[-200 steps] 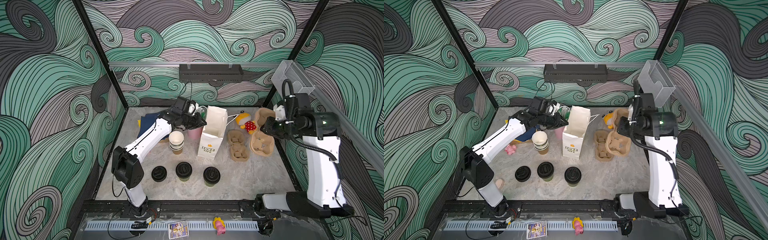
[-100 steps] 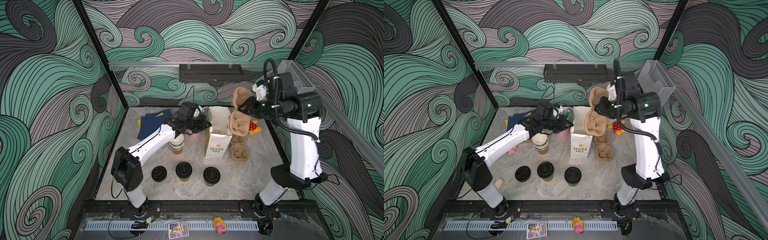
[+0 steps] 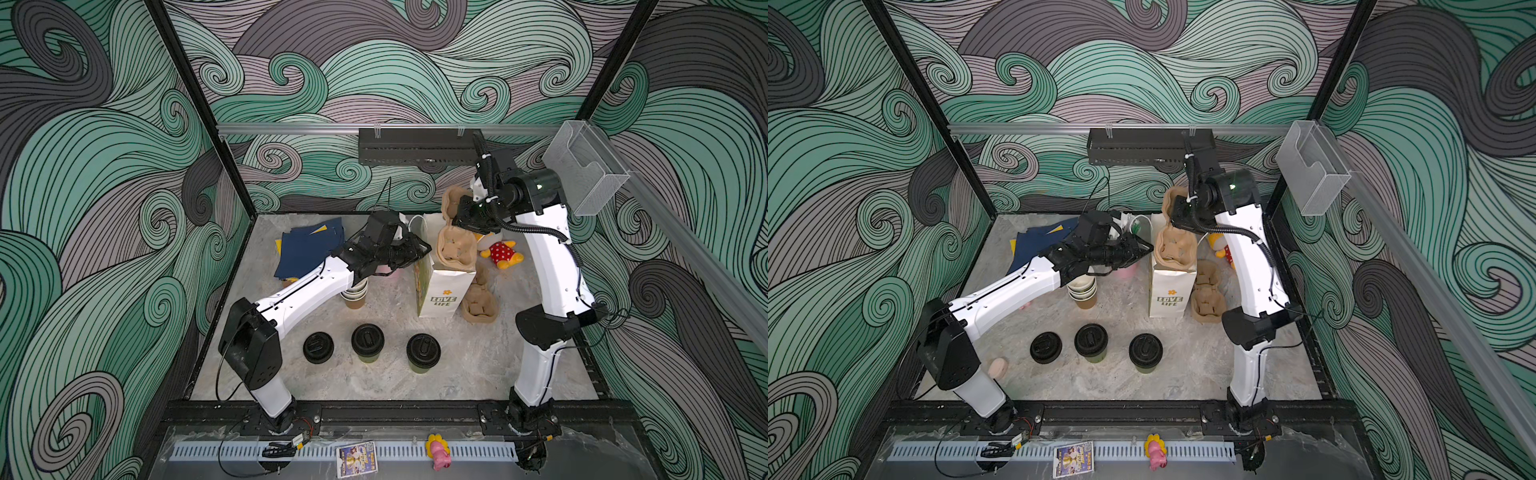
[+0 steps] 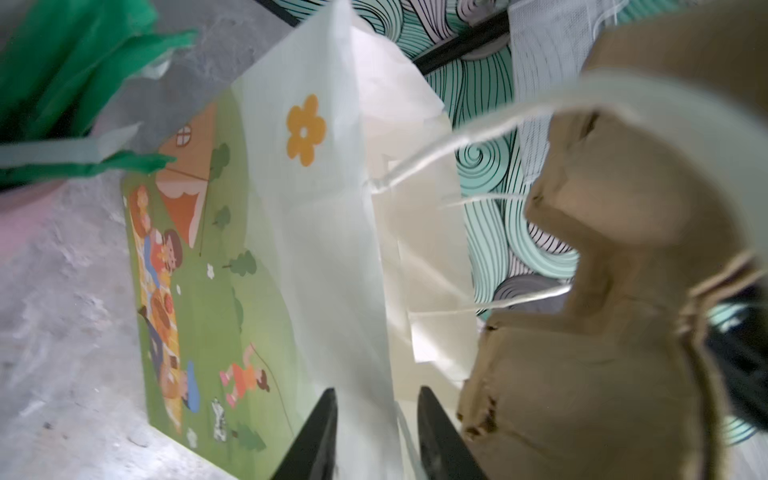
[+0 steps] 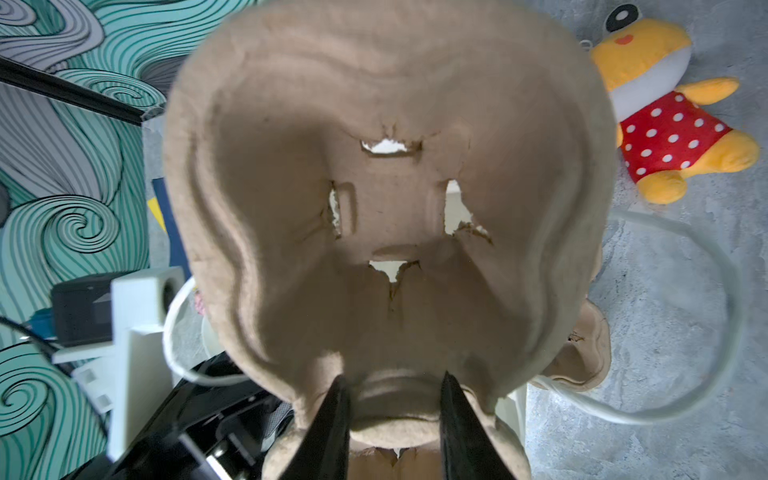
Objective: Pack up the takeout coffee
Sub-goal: 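Lower the carrier into the white paper bag while the left gripper holds the bag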
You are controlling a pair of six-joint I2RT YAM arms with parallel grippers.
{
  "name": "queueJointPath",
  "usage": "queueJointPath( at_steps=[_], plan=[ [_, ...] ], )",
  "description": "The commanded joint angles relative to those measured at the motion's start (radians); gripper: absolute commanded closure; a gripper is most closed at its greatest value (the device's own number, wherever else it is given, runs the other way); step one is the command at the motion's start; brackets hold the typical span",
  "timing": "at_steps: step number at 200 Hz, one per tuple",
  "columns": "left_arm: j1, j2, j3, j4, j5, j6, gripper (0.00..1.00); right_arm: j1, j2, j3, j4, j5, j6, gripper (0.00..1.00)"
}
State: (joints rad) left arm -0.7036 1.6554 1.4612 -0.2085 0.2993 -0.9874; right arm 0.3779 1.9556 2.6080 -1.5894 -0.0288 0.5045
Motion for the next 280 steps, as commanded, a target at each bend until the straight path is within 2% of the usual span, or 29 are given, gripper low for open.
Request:
queueJointPath(
  at_steps=[1, 16, 39, 66, 110, 121, 175, 203, 241, 280],
  plan=[
    [-0.004, -0.058, -0.009, 0.009, -0.047, 0.013, 0.52, 0.004, 0.033, 0.011, 0.006, 0.089, -0.023, 0.71],
    [-0.004, -0.073, -0.014, -0.003, -0.057, 0.028, 0.47, 0.004, 0.068, 0.044, 0.008, 0.087, -0.028, 0.71],
    [-0.001, -0.099, -0.018, -0.020, -0.089, 0.063, 0.44, 0.008, 0.103, 0.072, 0.009, 0.092, -0.033, 0.71],
    [0.002, -0.120, -0.032, 0.007, -0.134, 0.107, 0.40, 0.016, 0.099, 0.012, 0.007, 0.118, -0.052, 0.71],
    [0.031, -0.077, 0.036, -0.013, -0.127, 0.141, 0.39, 0.029, 0.081, -0.039, -0.031, 0.119, -0.068, 0.71],
    [0.034, -0.063, 0.055, -0.015, -0.120, 0.144, 0.42, 0.029, 0.078, -0.049, -0.041, 0.112, -0.064, 0.71],
    [0.038, -0.028, 0.073, 0.018, -0.084, 0.120, 0.73, 0.030, 0.090, -0.050, -0.097, 0.047, -0.002, 0.72],
    [0.038, -0.020, 0.077, 0.025, -0.073, 0.115, 0.83, 0.036, 0.106, -0.049, -0.111, 0.012, 0.014, 0.73],
    [0.038, -0.016, 0.077, 0.027, -0.071, 0.114, 0.91, 0.054, 0.110, -0.044, -0.132, 0.030, 0.035, 0.74],
    [0.038, -0.010, 0.079, 0.028, -0.068, 0.112, 0.93, 0.058, 0.096, 0.002, -0.147, 0.064, 0.034, 0.75]
  ],
)
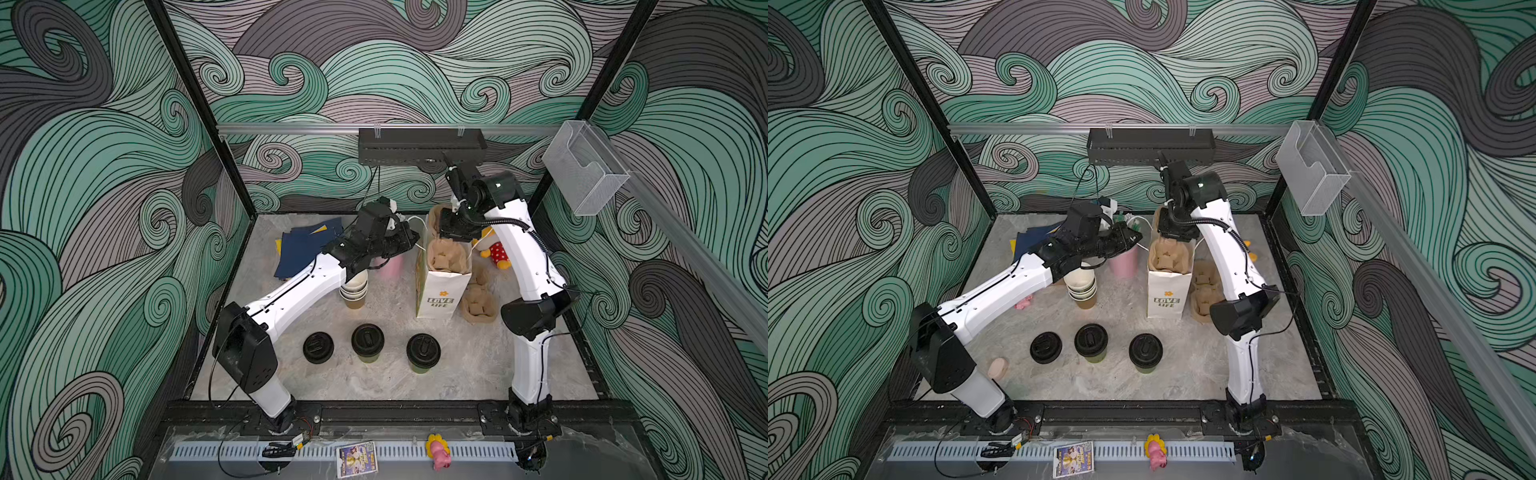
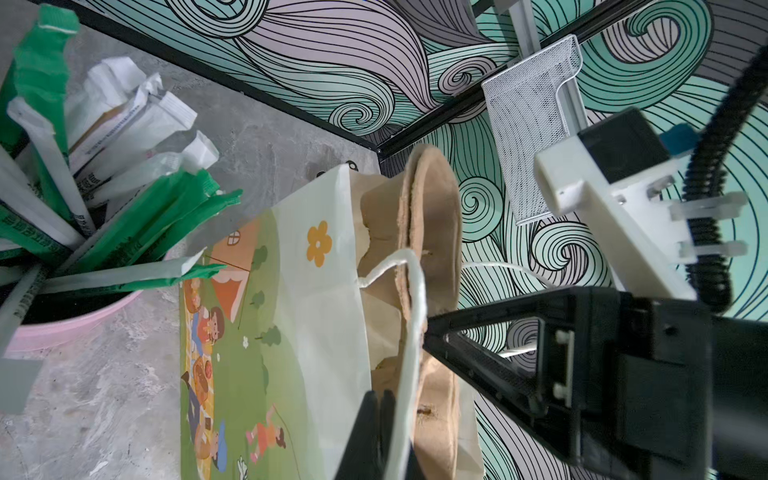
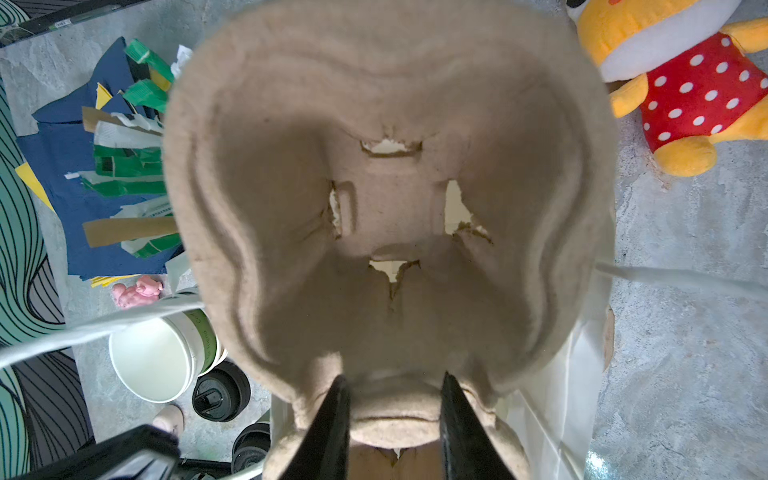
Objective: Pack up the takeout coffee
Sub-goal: 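Lower the carrier into the white paper bag while the left gripper holds the bag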
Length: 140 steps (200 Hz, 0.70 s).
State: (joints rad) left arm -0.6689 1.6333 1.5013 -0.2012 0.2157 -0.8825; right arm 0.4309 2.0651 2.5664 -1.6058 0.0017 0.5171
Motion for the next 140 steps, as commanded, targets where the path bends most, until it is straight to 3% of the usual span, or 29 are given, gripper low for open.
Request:
queueJointPath(
  at_steps=[1, 140],
  plan=[
    [0.003, 0.012, 0.039, 0.020, 0.016, 0.007, 0.93, 0.005, -0.014, 0.044, -0.130, 0.034, 0.022, 0.75],
    [0.003, 0.024, 0.042, 0.043, 0.040, -0.005, 1.00, 0.011, -0.034, -0.114, -0.153, -0.011, 0.170, 0.79]
  ],
)
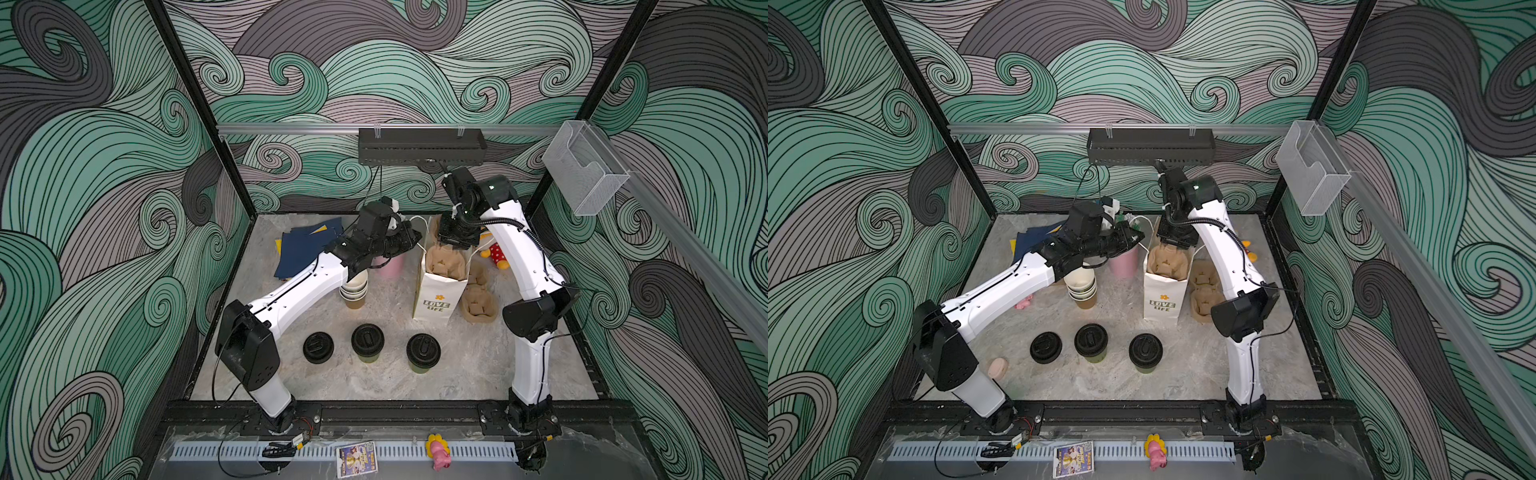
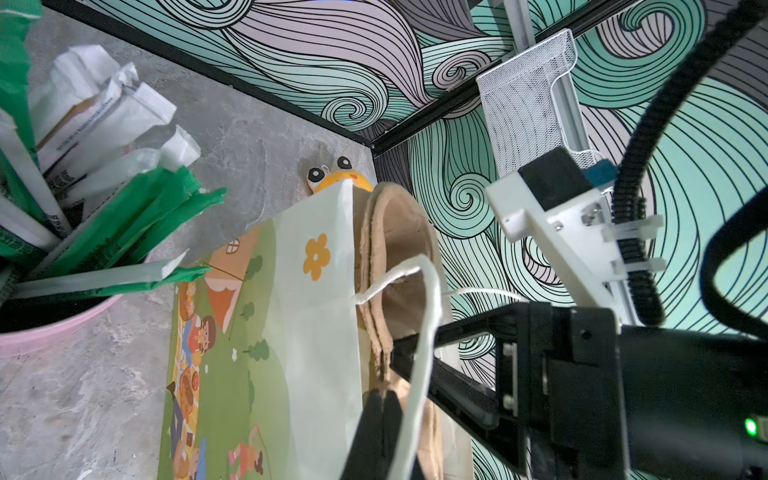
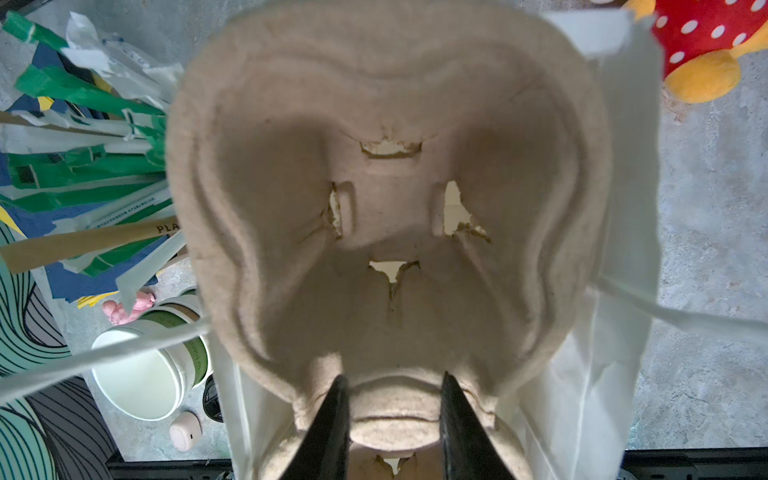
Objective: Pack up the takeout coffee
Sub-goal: 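Lower the carrier into the white paper bag while the left gripper holds the bag, then push the brown pulp carrier down inside the bag with the right gripper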
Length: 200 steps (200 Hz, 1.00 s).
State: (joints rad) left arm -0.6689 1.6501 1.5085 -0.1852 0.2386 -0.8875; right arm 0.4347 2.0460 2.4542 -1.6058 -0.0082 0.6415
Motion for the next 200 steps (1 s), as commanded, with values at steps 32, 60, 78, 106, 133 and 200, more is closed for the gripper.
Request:
queueJointPath(
  at_steps=[32, 60, 78, 106, 133, 200],
  plan=[
    [0.003, 0.005, 0.038, 0.025, 0.025, 0.004, 1.00, 0.007, 0.012, -0.005, -0.151, 0.032, 0.029, 0.79],
    [0.004, -0.003, 0.036, 0.014, 0.023, 0.011, 1.00, 0.007, 0.030, -0.004, -0.154, 0.053, 0.006, 0.79],
    [0.005, -0.006, 0.033, 0.012, 0.018, 0.015, 1.00, 0.007, 0.037, -0.009, -0.159, 0.065, -0.013, 0.79],
    [0.005, -0.008, 0.032, 0.011, 0.013, 0.015, 1.00, 0.007, 0.026, -0.009, -0.183, 0.079, -0.026, 0.79],
    [0.005, -0.004, 0.035, 0.009, 0.017, 0.015, 1.00, 0.008, 0.004, 0.022, -0.192, 0.052, -0.031, 0.82],
    [0.005, 0.007, 0.044, 0.010, 0.014, 0.018, 1.00, 0.006, -0.041, -0.018, -0.193, -0.022, -0.041, 0.82]
  ],
)
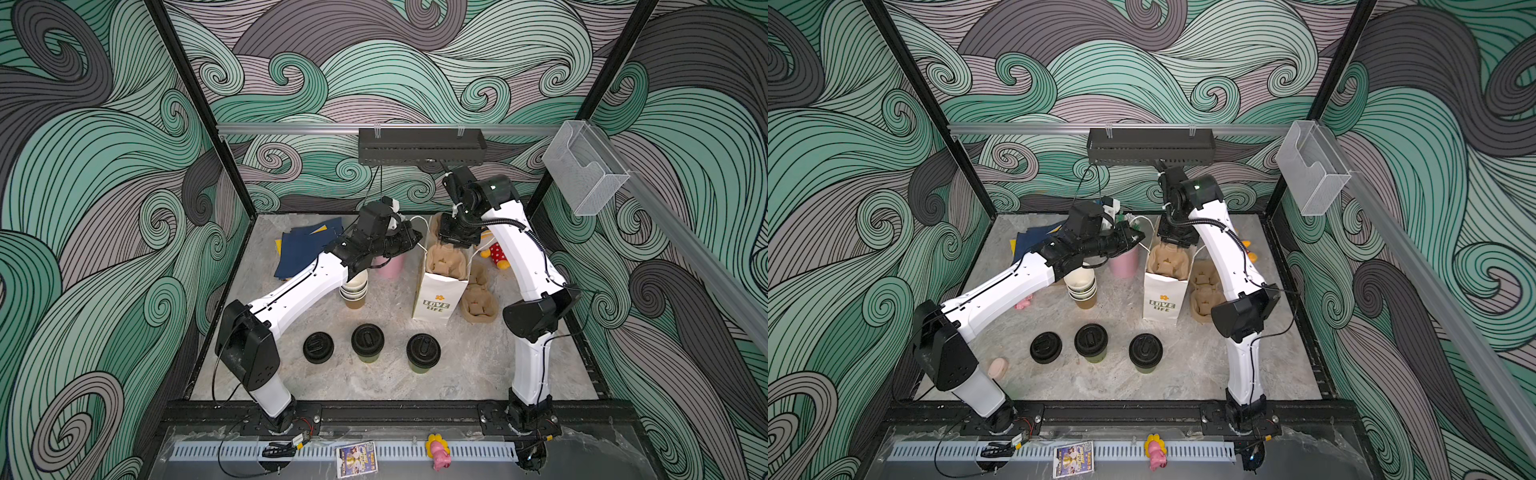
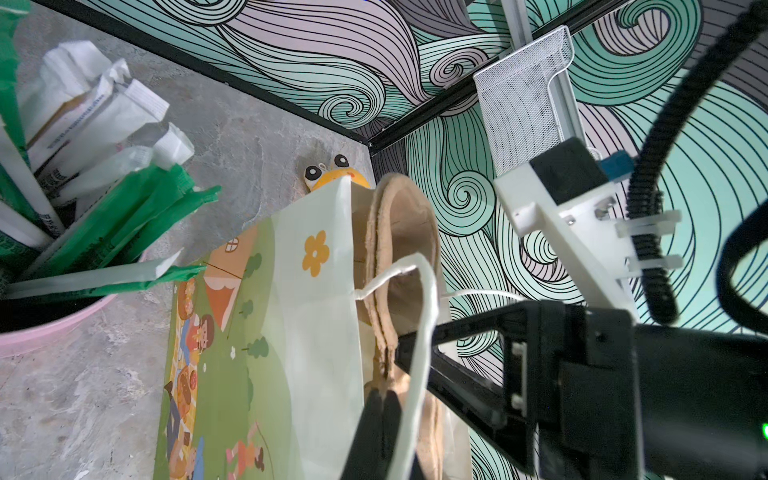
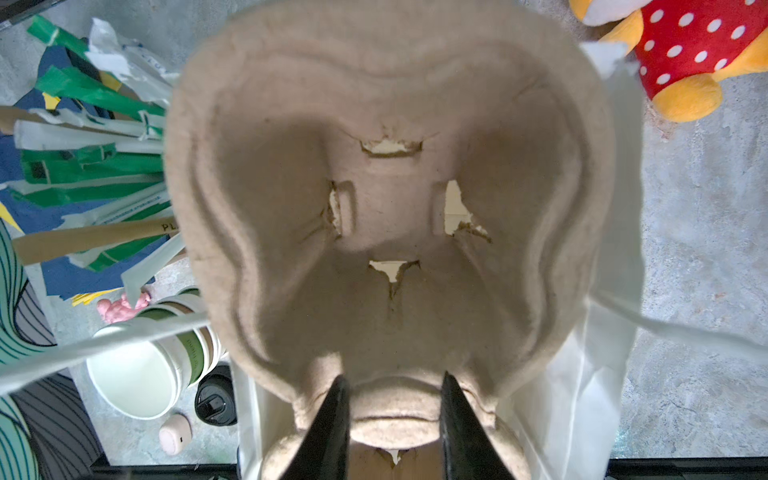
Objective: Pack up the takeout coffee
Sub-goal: 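Push the brown pulp carrier down inside the bag with the right gripper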
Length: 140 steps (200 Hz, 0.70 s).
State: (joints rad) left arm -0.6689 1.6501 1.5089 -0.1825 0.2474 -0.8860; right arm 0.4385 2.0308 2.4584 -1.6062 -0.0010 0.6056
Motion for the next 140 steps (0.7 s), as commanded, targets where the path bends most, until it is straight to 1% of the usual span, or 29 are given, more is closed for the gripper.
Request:
queueJointPath(
  at_steps=[1, 32, 78, 113, 140],
  plan=[
    [0.005, 0.006, 0.043, 0.008, 0.006, 0.016, 1.00, 0.002, -0.024, -0.022, -0.193, -0.030, -0.006, 0.82],
    [0.005, 0.005, 0.042, 0.009, -0.001, 0.017, 1.00, 0.002, 0.001, -0.046, -0.193, -0.055, -0.016, 0.82],
    [0.005, 0.003, 0.042, 0.018, -0.008, 0.019, 1.00, -0.006, 0.007, -0.096, -0.190, -0.022, -0.023, 0.82],
    [0.005, 0.005, 0.042, 0.021, -0.008, 0.021, 1.00, -0.008, 0.037, -0.064, -0.190, 0.001, -0.027, 0.82],
    [0.005, 0.003, 0.038, 0.020, -0.005, 0.019, 1.00, -0.008, 0.093, -0.014, -0.188, 0.005, -0.031, 0.83]
  ],
)
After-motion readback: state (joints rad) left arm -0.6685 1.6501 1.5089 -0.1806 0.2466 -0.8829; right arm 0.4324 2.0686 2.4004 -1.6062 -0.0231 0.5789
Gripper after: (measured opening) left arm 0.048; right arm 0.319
